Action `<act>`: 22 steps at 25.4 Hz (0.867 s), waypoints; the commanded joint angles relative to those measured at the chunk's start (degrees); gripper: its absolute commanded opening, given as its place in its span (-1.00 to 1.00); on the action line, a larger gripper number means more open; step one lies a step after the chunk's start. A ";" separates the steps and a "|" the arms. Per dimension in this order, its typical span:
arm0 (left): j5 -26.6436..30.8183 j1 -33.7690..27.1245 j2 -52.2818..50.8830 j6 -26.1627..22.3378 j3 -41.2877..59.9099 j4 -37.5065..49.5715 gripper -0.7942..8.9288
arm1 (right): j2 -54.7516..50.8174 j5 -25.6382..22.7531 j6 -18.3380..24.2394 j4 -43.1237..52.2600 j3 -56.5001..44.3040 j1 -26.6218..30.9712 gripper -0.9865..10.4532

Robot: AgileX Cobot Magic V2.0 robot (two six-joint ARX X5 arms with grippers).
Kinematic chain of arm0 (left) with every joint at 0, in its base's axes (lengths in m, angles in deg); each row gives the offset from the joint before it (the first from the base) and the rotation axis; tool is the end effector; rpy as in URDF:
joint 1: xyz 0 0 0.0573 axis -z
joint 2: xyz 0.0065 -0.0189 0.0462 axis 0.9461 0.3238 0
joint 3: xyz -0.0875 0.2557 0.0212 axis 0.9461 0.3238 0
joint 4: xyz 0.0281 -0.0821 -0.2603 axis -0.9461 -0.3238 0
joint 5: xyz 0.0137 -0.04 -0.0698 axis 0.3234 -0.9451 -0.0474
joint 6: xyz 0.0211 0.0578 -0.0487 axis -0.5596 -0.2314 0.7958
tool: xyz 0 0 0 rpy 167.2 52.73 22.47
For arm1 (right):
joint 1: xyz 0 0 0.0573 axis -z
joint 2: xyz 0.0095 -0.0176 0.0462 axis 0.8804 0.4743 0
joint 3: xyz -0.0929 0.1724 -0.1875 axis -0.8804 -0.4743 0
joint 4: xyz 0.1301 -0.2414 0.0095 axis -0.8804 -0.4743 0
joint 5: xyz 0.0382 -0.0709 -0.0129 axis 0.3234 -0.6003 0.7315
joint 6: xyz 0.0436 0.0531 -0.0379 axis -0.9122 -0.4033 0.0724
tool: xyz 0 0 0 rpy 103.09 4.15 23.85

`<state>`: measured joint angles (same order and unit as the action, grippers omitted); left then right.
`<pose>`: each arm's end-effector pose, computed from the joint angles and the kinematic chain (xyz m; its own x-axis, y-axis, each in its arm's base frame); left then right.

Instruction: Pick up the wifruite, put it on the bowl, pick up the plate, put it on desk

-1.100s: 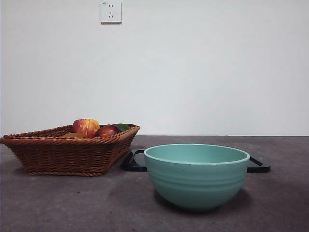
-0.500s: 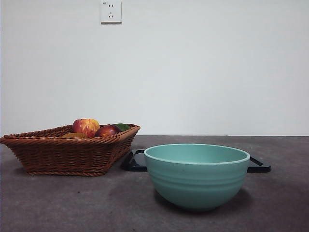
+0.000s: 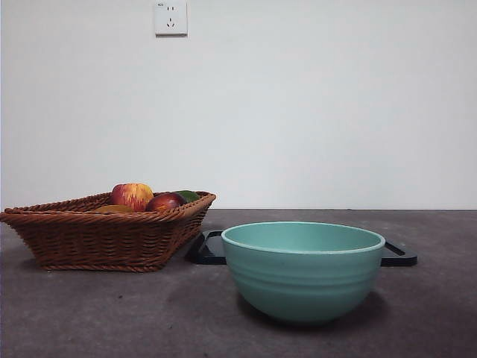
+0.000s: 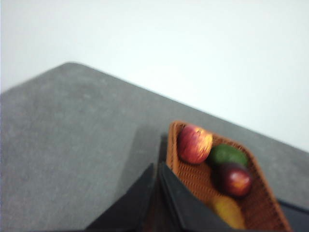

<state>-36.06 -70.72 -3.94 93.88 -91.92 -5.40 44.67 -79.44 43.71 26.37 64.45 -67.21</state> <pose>0.1305 0.0005 0.2138 0.9991 0.0128 -0.0394 -0.0262 0.9325 -0.3601 0.1339 0.0180 0.2168 0.9833 0.1734 0.0549 -0.1818 0.9425 0.2803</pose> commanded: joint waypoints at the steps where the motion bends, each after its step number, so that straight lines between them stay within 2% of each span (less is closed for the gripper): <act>1: -0.26 -0.09 1.27 0.96 -4.50 -2.78 -0.82 | 1.79 0.09 -0.83 -2.16 4.04 -0.02 -0.82; 5: -1.31 -0.09 4.57 -0.15 -11.41 -8.26 -0.82 | 5.62 0.76 -0.02 -6.32 10.62 -0.02 -0.82; 9: -4.70 -0.09 9.25 -2.82 -17.92 -12.46 -0.82 | 10.84 4.13 2.69 -11.34 17.66 -0.02 -0.82; 22: -22.64 0.02 29.18 -15.47 -37.16 -31.26 -0.82 | 30.32 17.07 14.60 -38.77 41.59 -0.02 -0.82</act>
<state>-57.80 -70.70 24.30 81.82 -127.61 -36.20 74.31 -62.85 55.62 -11.93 105.06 -67.21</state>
